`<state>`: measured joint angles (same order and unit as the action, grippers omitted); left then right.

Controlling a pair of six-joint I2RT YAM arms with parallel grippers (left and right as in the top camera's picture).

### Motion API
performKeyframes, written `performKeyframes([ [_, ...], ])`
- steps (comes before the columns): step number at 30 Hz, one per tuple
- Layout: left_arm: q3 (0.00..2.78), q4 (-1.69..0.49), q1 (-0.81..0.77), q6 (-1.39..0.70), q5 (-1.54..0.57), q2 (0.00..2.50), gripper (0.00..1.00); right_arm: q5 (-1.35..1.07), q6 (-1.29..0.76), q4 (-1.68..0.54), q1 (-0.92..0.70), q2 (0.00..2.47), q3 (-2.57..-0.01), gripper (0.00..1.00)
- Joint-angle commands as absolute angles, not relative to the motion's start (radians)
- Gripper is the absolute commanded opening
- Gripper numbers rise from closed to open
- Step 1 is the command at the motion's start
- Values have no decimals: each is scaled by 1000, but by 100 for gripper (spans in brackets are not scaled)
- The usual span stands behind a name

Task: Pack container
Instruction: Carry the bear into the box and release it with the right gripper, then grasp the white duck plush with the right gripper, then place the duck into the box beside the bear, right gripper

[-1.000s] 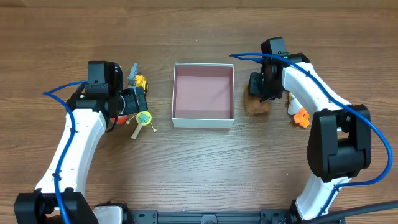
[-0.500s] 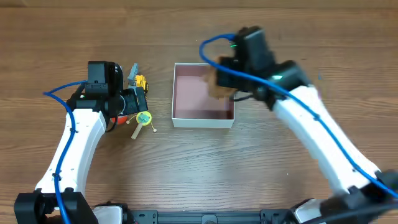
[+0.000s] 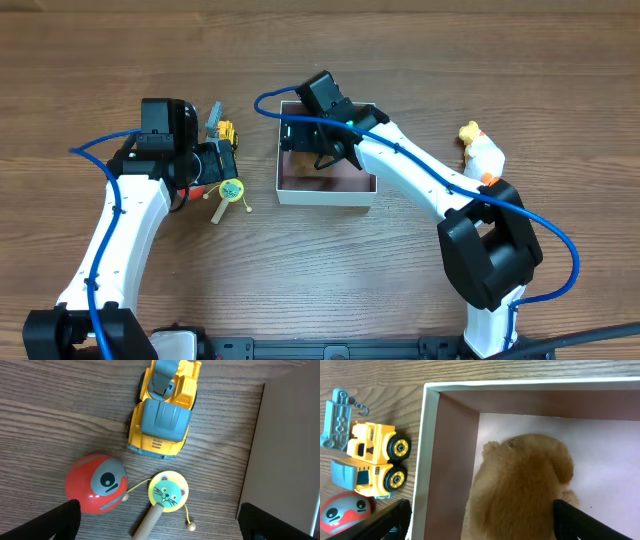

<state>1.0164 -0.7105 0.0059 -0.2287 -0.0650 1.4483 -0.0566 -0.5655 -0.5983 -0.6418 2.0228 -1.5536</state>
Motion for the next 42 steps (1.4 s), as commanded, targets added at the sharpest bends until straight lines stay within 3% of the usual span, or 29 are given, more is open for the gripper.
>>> performKeyframes([
  [1,1037,-706,-1,-205,-78,1451,100,-72,-549,-580,-639,1986,-1560,88],
  [6,1037,-706,0,-205,-78,1451,100,14,-492,-593,-600,1784,-1560,88],
  [10,1037,-706,-1,-205,-78,1451,100,101,-488,-818,-383,1631,-1560,93],
  [13,1037,-706,0,-205,-78,1451,100,123,-410,-994,-102,1656,-1549,92],
  [16,1037,-706,-1,-205,-78,1451,100,93,-360,-1049,70,1721,-1494,91],
  [23,1037,-706,-1,-206,-78,1451,100,9,-284,-934,159,1841,-1311,89],
  [27,1037,-706,-1,-206,-79,1451,100,-40,-284,-818,157,1842,-1180,70],
  [29,1037,-706,-1,-206,-79,1451,100,-57,-284,-805,157,1841,-1181,38],
  [31,1037,-706,0,-205,-78,1451,100,-109,-284,-834,156,1835,-1208,23],
  [34,1037,-706,-1,-206,-78,1451,100,-208,-288,-896,137,1757,-1273,12],
  [37,1037,-706,-1,-206,-78,1451,100,-249,-360,-924,28,1578,-1314,11],
  [39,1037,-706,-1,-206,-78,1451,100,-248,-398,-882,-140,1458,-1314,9],
  [42,1037,-706,-1,-206,-79,1451,100,-172,-508,-805,-344,1469,-1311,8],
])
